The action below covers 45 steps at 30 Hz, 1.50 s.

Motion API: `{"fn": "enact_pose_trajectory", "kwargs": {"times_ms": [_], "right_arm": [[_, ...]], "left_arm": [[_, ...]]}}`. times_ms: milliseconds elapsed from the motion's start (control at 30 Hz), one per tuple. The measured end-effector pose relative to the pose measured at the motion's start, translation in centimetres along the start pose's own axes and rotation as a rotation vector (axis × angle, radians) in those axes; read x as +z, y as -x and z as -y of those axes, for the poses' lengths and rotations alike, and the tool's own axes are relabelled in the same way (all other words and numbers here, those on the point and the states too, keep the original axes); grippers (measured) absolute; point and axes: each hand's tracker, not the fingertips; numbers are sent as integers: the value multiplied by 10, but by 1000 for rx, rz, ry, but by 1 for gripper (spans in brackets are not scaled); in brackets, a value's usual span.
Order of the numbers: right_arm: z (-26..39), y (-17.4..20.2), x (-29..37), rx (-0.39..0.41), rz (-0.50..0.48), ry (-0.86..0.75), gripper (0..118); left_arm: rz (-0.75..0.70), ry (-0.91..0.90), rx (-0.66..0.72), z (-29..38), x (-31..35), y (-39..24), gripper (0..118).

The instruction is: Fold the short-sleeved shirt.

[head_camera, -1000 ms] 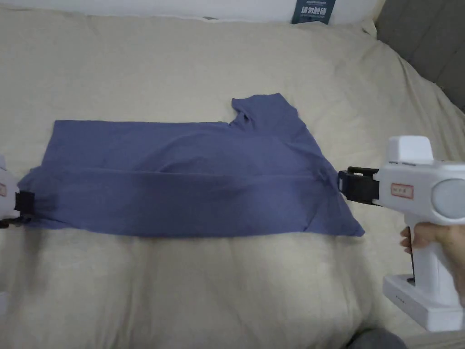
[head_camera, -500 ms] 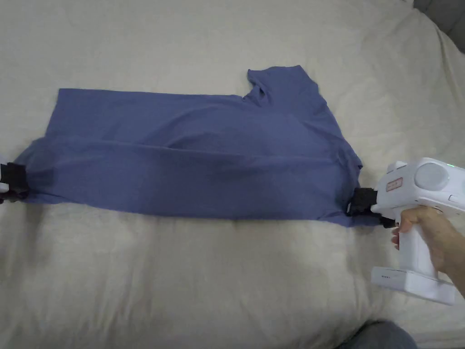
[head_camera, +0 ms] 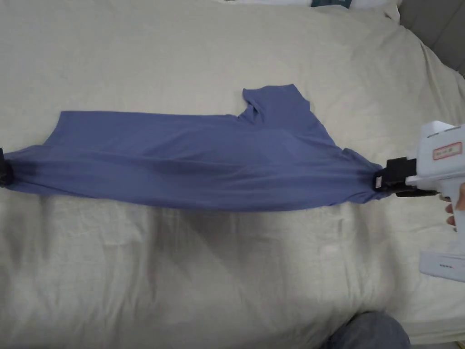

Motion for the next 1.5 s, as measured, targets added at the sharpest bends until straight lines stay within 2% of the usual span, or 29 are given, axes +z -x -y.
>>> {"fn": "enact_pose_trajectory", "kwargs": {"times_ms": [67, 200, 333, 367, 400, 467, 500, 533, 667, 767, 900, 967, 1067, 1167, 1200, 1233, 1267, 1300, 1333, 1367, 1500], "right_arm": [[18, -7, 12, 14, -45, -16, 10], [62, -15, 15, -8, -43, 7, 10], [101, -17, -4, -46, -52, 68, 10], [109, -17, -10, -45, -58, 67, 12], [116, -15, -14, -51, -48, 61, 26], [120, -14, -14, -55, -4, 48, 70], [119, -14, -12, -51, 11, 45, 90], [118, -14, -8, -45, 18, 36, 96], [95, 0, 29, -14, 90, -137, 103], [79, 24, 62, 28, 90, -326, 113], [73, 73, 95, 164, 105, -620, 117], [75, 92, 100, 203, 97, -721, 118], [82, 120, 99, 266, 79, -838, 118], [87, 137, 92, 272, 79, -853, 118], [89, 141, 91, 266, 60, -862, 114], [90, 142, 89, 262, 40, -869, 101], [91, 145, 88, 253, 32, -878, 81], [92, 149, 86, 242, 32, -880, 46], [92, 151, 85, 239, 30, -878, 18], [91, 150, 82, 235, 26, -876, 5], [92, 154, 76, 225, 1, -868, 2]], "left_arm": [[8, -21, 1, 16, 14, 11, 8], [35, -1, 51, 62, 22, 29, 8], [-9, 66, 73, 105, 8, 31, 10], [-27, 81, 108, 113, 3, 30, 17], [-40, 80, 133, 120, 0, 29, 40], [-49, 63, 127, 124, -2, 28, 91], [-54, 61, 120, 123, -2, 27, 110], [-55, 57, 105, 121, 1, 26, 114], [-55, -139, -2, 95, 32, 13, 114], [-61, -342, -52, 76, 61, -7, 115], [-47, -598, -128, 63, 91, -40, 118], [-80, -722, -160, 64, 98, -57, 118], [-147, -840, -215, 70, 97, -78, 111], [-157, -859, -216, 77, 92, -92, 85], [-149, -867, -204, 79, 91, -94, 68], [-139, -871, -193, 81, 91, -95, 49], [-126, -870, -187, 83, 89, -97, 30], [-129, -867, -183, 83, 87, -98, 7], [-131, -865, -179, 84, 85, -99, 1], [-139, -860, -171, 84, 85, -99, 0], [-50, -823, -111, 84, 82, -93, 0]]}}
